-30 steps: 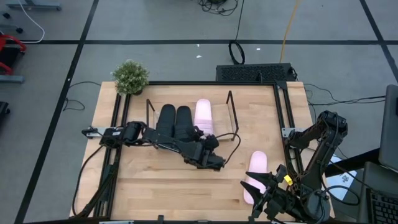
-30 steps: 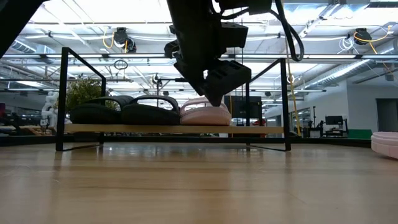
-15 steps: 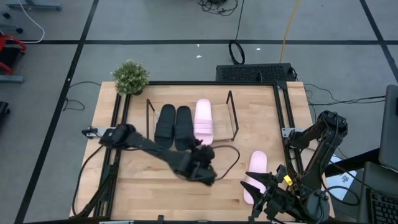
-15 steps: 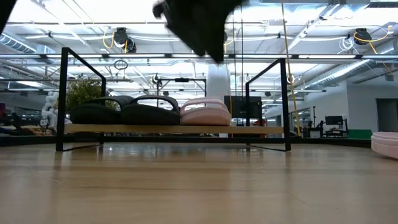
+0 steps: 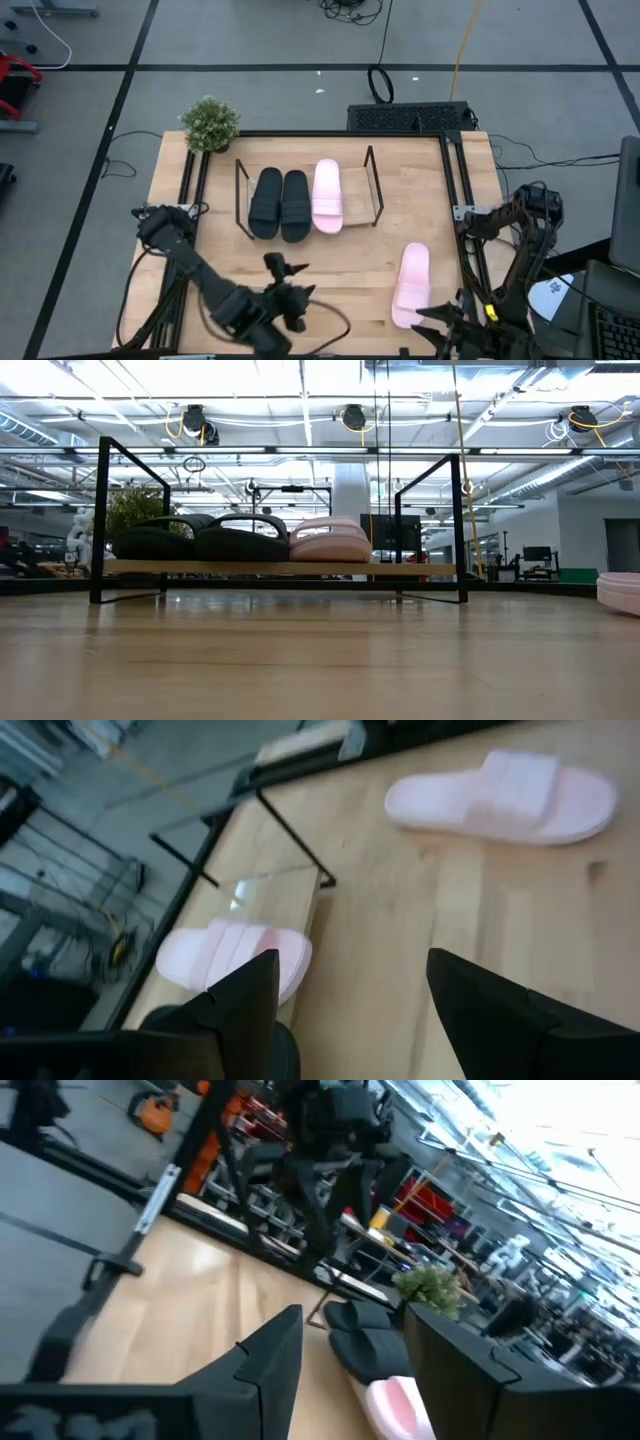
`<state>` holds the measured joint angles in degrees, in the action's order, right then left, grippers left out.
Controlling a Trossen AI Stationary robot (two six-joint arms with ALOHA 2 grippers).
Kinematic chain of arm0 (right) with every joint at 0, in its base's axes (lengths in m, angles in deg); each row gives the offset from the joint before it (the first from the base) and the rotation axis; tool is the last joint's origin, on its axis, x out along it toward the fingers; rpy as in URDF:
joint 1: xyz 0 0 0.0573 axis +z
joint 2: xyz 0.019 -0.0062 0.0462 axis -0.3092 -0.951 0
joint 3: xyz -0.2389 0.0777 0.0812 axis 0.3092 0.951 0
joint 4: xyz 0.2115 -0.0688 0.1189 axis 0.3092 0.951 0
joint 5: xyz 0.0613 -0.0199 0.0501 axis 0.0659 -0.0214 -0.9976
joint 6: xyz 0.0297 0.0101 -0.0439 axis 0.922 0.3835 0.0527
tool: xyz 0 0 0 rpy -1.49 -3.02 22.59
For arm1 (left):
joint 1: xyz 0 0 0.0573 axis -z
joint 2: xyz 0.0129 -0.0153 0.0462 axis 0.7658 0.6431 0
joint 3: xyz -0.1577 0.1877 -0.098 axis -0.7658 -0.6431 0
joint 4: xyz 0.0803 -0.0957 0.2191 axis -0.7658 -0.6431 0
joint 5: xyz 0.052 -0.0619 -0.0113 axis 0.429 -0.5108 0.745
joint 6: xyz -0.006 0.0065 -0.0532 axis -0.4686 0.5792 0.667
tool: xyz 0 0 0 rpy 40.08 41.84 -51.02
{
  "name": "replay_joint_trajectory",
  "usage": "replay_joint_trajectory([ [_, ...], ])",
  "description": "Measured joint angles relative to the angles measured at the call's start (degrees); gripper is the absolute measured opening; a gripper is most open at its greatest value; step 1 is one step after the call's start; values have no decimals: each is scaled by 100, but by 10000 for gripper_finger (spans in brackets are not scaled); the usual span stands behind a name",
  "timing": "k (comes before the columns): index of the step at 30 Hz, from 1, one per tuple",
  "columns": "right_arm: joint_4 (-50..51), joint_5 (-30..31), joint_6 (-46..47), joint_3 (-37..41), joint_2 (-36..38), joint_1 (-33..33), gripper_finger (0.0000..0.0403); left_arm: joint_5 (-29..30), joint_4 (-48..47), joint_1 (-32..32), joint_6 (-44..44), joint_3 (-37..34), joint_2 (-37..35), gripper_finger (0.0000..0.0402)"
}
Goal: Pick and place slides into the shelf
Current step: Put the pink pair of slide on the shelf
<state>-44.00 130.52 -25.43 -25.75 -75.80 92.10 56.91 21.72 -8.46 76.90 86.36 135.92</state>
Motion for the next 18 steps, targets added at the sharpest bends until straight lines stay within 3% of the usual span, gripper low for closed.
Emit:
replay_joint_trajectory([
  [9, -1108, 0, -1749, -871, -922, 61, 169, 191, -2, 439, 512, 0, -2, 255],
  [18, -1183, -5, -2160, -1935, -2126, -46, 169, 64, -84, 479, 583, 0, -2, 255],
])
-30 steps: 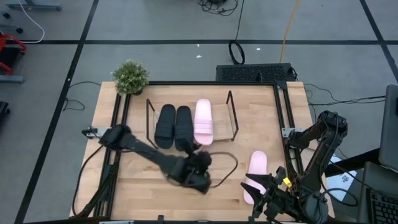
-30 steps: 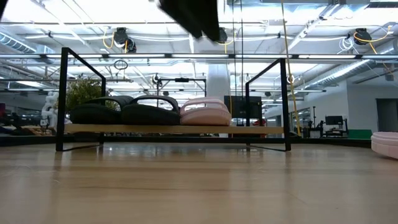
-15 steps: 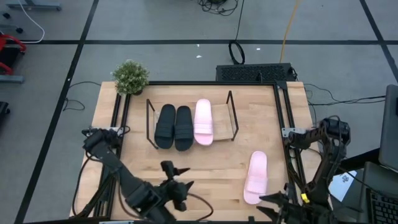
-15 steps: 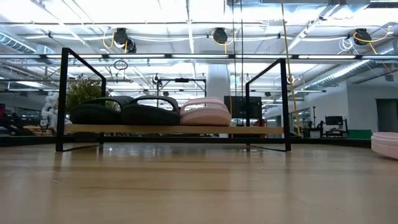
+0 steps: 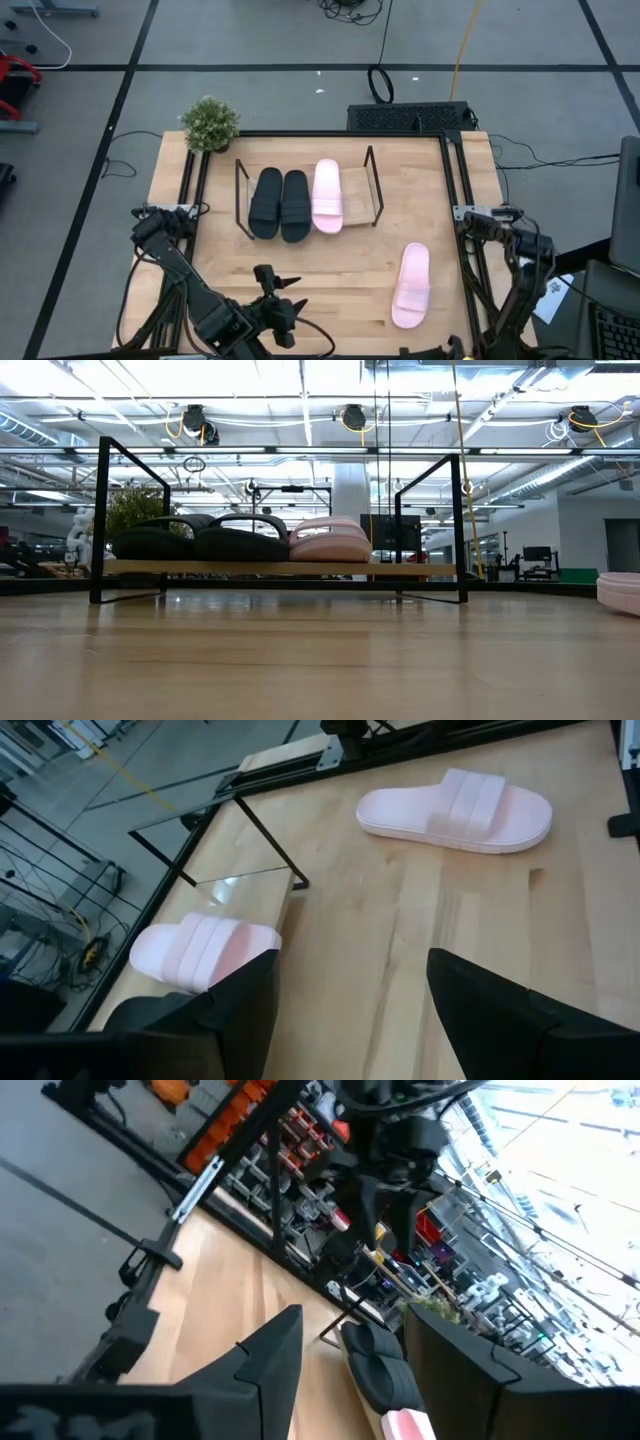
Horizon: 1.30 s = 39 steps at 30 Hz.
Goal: Pick and place slides into the shelf
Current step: Put the pink pair of slide on the shelf
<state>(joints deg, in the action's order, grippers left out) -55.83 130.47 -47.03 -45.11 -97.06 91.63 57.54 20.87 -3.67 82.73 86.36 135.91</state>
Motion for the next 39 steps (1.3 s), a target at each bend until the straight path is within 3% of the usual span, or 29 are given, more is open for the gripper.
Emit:
replay_joint_trajectory([
  [7, -171, 4, -422, -281, -586, -236, 169, -106, 1, 0, -71, 0, 2, 255],
  [15, -847, 5, -740, -279, -559, -314, 169, -287, 1, 0, 38, -1, 2, 255],
  [27, -1004, -60, -1216, -279, 1062, 166, 169, -281, -14, -11, -183, -2, 2, 255],
  [33, -992, -1695, -1893, -279, 1901, 165, 169, -274, -18, -22, -268, -2, 2, 255],
  [39, -678, -1873, -2160, -279, 2586, -627, 169, -274, -53, -31, -385, -2, 2, 255],
])
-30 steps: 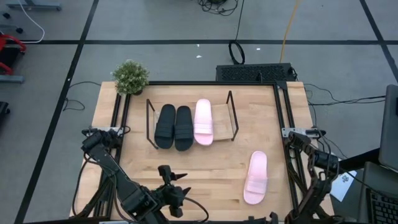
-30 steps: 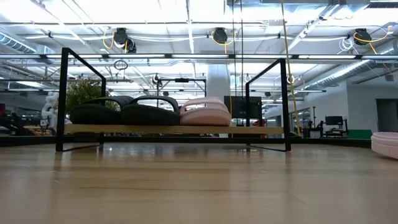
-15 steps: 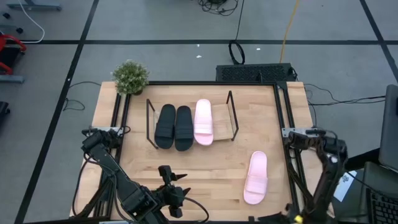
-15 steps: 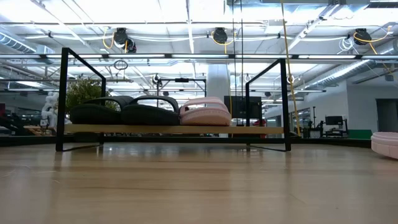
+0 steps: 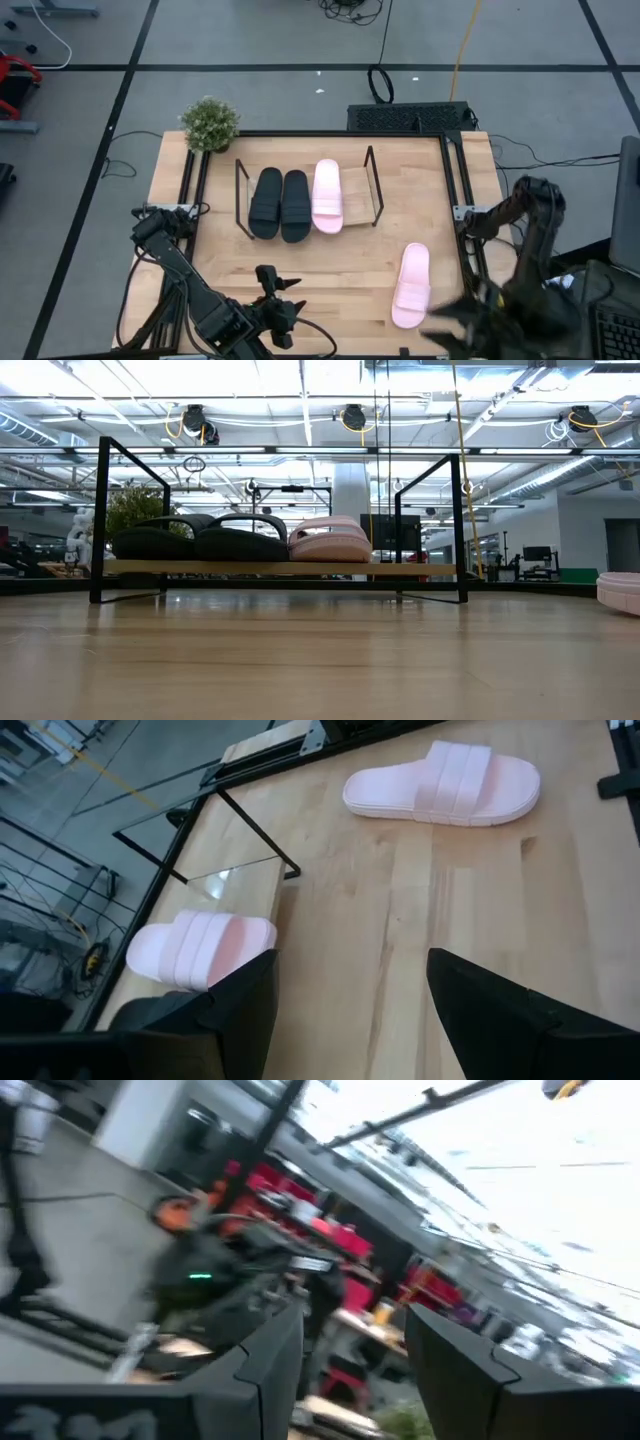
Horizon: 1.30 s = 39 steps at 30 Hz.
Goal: Pick and place slides into the shelf
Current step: Put the pink pair of slide on the shelf
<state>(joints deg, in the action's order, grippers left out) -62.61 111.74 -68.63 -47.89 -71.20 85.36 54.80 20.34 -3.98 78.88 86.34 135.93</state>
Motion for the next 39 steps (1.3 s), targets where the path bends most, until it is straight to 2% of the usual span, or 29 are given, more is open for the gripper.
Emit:
replay_joint_trajectory([
  [3, 446, -384, -65, -1, 303, -518, 169, 0, -67, 0, -162, 0, 0, 255],
  [6, 959, -316, -156, -184, 502, -1039, 169, 0, -369, 0, -152, 0, 0, 255],
  [12, 2192, 644, -93, -726, 508, -1971, 169, -4, -1337, -11, 415, 0, 2, 255],
  [17, 3252, 943, 488, -733, 457, -2655, 169, -5, -1930, -13, 1039, 0, 2, 255],
  [20, 3592, 1413, 746, -725, 336, -2988, 169, -7, -2022, -11, 1210, 0, 2, 255],
  [24, 3714, 1583, 830, -475, 219, -3141, 169, -10, -2039, -11, 1221, 0, 2, 255],
  [32, 3702, 1589, 545, 667, 237, -3116, 169, -11, -2038, -14, 1218, 0, 2, 255],
  [39, 3055, 1874, 557, 1403, 242, -3030, 169, -13, -2037, -15, 1328, 0, 2, 255],
])
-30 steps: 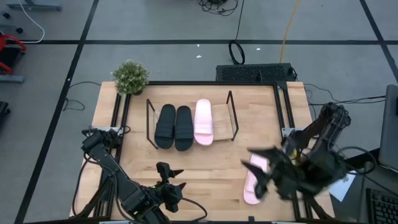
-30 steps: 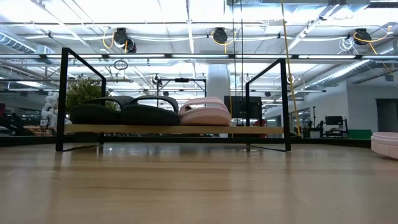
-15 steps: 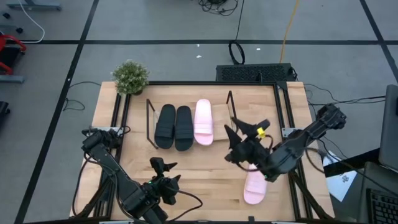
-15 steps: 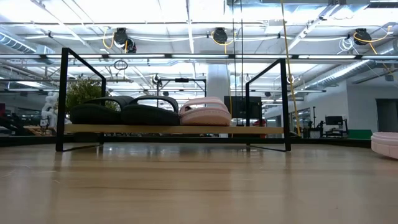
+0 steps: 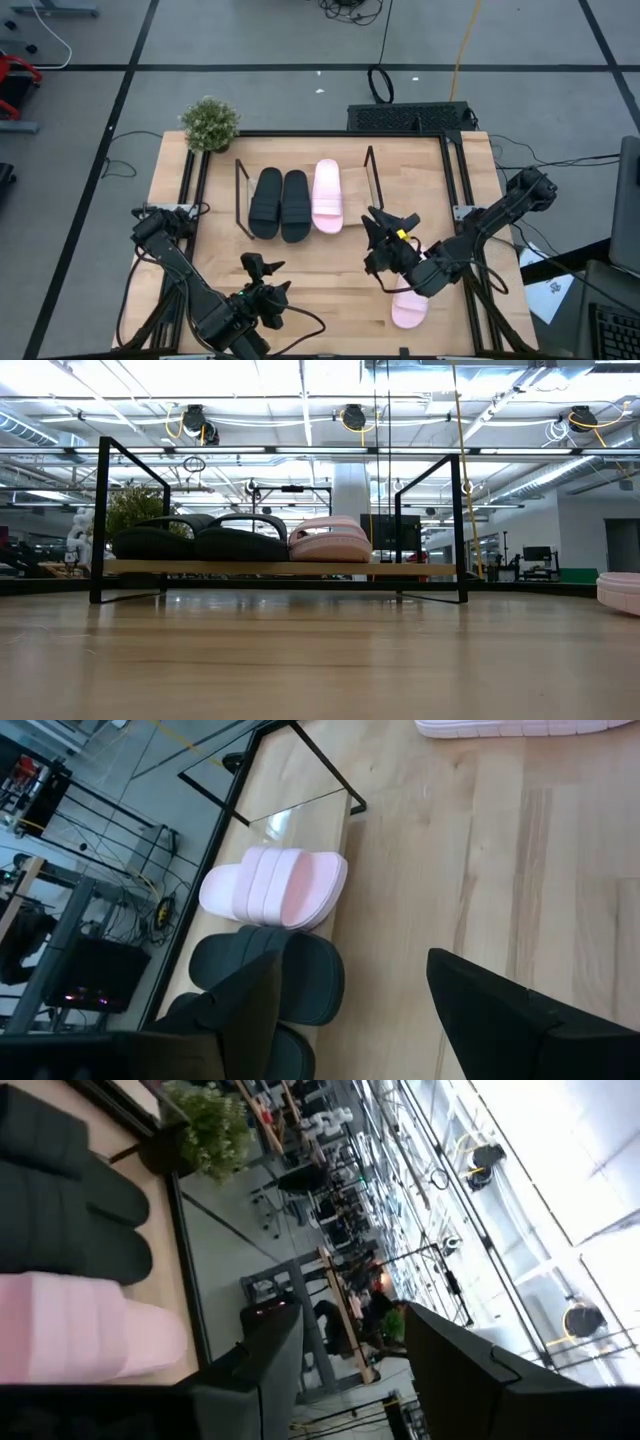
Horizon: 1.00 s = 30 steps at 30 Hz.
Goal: Pick and place slides into the shelf
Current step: Put the pink pair of slide on the shelf
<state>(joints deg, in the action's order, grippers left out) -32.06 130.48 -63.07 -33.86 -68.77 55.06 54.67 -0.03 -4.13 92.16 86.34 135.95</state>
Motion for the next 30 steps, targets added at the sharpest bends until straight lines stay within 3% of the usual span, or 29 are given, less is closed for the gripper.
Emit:
replay_joint_trajectory([
  [15, -141, 4, 1368, 531, -21, 1390, 169, 2, 0, -13, 82, 0, 2, 255],
  [30, -675, 4, 1977, 531, -718, 1623, 169, 0, -2, -90, 251, 0, 2, 255],
])
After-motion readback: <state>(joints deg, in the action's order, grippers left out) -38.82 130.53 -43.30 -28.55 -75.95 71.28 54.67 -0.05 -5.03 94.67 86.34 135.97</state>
